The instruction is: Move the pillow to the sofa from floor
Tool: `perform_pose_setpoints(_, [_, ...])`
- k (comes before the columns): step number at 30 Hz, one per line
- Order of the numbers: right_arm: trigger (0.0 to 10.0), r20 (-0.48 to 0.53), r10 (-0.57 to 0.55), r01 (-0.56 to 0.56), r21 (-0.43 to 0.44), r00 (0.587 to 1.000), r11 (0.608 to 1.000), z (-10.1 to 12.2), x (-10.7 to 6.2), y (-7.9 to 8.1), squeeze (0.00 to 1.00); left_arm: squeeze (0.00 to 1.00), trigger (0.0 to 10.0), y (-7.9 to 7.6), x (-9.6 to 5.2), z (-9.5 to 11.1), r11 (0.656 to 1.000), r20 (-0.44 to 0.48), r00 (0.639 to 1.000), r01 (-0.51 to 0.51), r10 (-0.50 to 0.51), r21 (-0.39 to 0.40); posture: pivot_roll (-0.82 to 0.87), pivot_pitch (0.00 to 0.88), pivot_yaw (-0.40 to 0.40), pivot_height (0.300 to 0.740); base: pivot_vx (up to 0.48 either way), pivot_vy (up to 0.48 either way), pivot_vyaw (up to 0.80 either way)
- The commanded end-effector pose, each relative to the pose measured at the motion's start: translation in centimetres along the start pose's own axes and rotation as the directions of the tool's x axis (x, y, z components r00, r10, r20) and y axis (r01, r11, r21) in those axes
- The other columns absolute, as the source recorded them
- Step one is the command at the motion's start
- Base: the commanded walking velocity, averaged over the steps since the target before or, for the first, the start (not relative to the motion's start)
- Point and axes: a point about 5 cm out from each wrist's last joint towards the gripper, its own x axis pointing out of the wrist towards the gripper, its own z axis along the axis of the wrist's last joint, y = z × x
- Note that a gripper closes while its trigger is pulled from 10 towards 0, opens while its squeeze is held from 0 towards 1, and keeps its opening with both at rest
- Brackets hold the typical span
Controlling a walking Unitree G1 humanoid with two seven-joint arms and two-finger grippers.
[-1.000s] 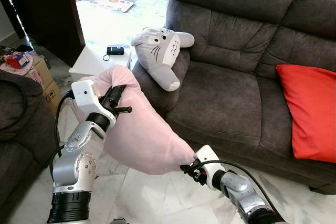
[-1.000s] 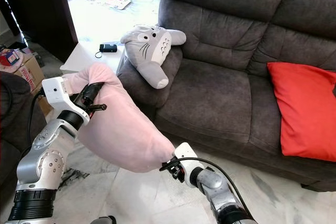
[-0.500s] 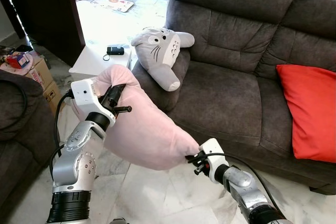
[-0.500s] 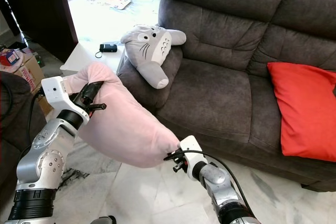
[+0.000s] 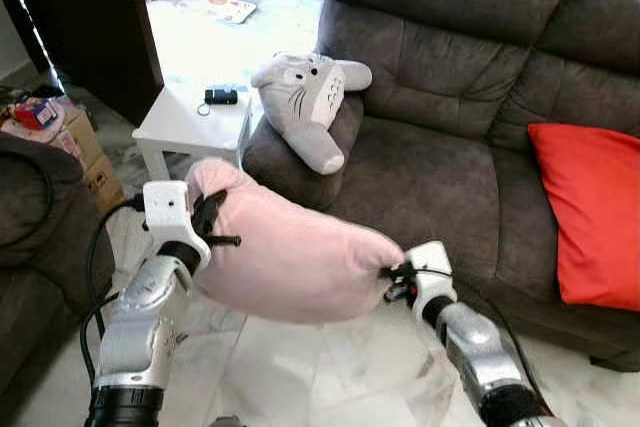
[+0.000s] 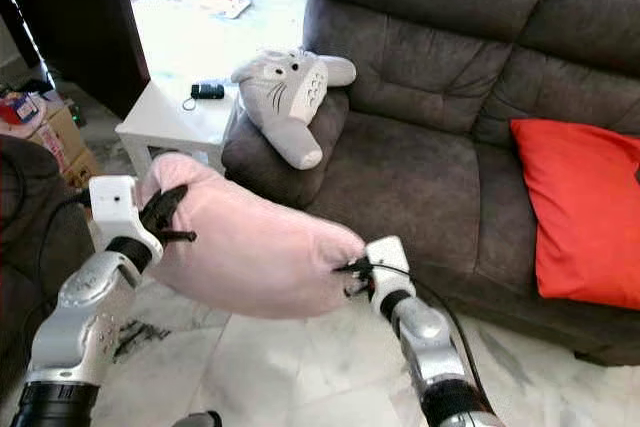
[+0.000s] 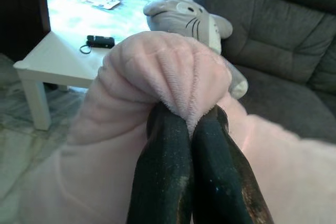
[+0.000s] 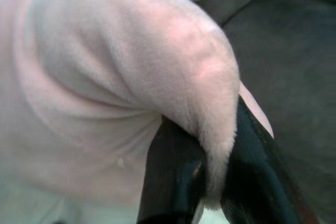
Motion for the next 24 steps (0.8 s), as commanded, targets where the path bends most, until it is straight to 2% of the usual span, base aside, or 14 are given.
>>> perform_pose_setpoints(1, [0.0, 0.064, -0.059, 0.056, 0.036, 0.996, 0.998, 1.1, -0.1, -0.6, 0.00, 0.00, 10.0, -0.1, 0.0, 0.6, 0.998, 0.052, 0.999, -0.003, 0.000, 0.059, 0.18, 0.055, -0.142, 0.740, 0.000, 0.000, 0.00])
perform_pose_setpoints(5, [0.0, 0.079, -0.089, 0.084, 0.063, 0.993, 0.994, 1.0, -0.4, -0.1, 0.00, 0.00, 10.0, 0.1, -0.1, 0.1, 0.997, 0.046, 0.999, -0.021, 0.017, 0.076, 0.19, 0.045, -0.144, 0.740, 0.000, 0.000, 0.00])
perform_pose_setpoints(8, [0.0, 0.052, -0.085, 0.080, 0.086, 0.995, 0.993, 0.3, -0.7, 0.5, 0.00, 0.00, 10.0, 0.0, -0.2, 0.0, 0.998, 0.059, 0.998, -0.030, 0.026, 0.061, 0.19, 0.042, -0.147, 0.740, 0.000, 0.000, 0.00])
perform_pose_setpoints(9, [2.8, 0.048, -0.084, 0.080, 0.080, 0.995, 0.994, 0.2, -0.9, 0.6, 0.00, 0.00, 10.0, -0.1, -0.2, -0.1, 0.997, 0.059, 0.998, -0.032, 0.028, 0.065, 0.19, 0.041, -0.149, 0.740, 0.000, 0.000, 0.00])
perform_pose_setpoints(10, [2.8, 0.048, -0.084, 0.080, 0.080, 0.995, 0.994, 0.2, -0.9, 0.6, 0.00, 0.00, 10.0, -0.1, -0.2, -0.1, 0.997, 0.059, 0.998, -0.032, 0.028, 0.065, 0.19, 0.041, -0.149, 0.740, 0.000, 0.000, 0.00])
perform_pose_setpoints(11, [10.0, 0.047, -0.111, 0.107, 0.085, 0.993, 0.991, 0.1, -1.1, 0.6, 0.00, 0.00, 10.0, -0.1, -0.3, -0.1, 0.997, 0.066, 0.997, -0.041, 0.037, 0.059, 0.19, 0.041, -0.149, 0.740, 0.000, 0.000, 0.00])
perform_pose_setpoints(14, [10.0, 0.061, -0.140, 0.133, 0.105, 0.988, 0.985, 0.1, -1.3, 0.4, 0.00, 0.00, 10.0, 0.0, -0.5, -0.1, 0.996, 0.079, 0.996, -0.049, 0.044, 0.069, 0.19, 0.038, -0.150, 0.740, 0.000, 0.000, 0.00])
perform_pose_setpoints(17, [10.0, 0.128, -0.182, 0.162, 0.155, 0.975, 0.975, 0.8, -1.6, 0.1, 0.00, 0.00, 10.0, 0.3, -0.9, 0.0, 0.993, 0.113, 0.992, -0.071, 0.060, 0.097, 0.19, 0.032, -0.150, 0.740, 0.000, 0.000, 0.00])
perform_pose_setpoints(24, [10.0, 0.204, -0.223, 0.182, 0.202, 0.953, 0.962, 2.1, -1.4, 0.1, 0.00, 0.00, 10.0, 0.1, -1.3, -0.1, 0.991, 0.137, 0.987, -0.094, 0.081, 0.093, 0.18, 0.011, -0.146, 0.740, 0.000, 0.000, 0.00])
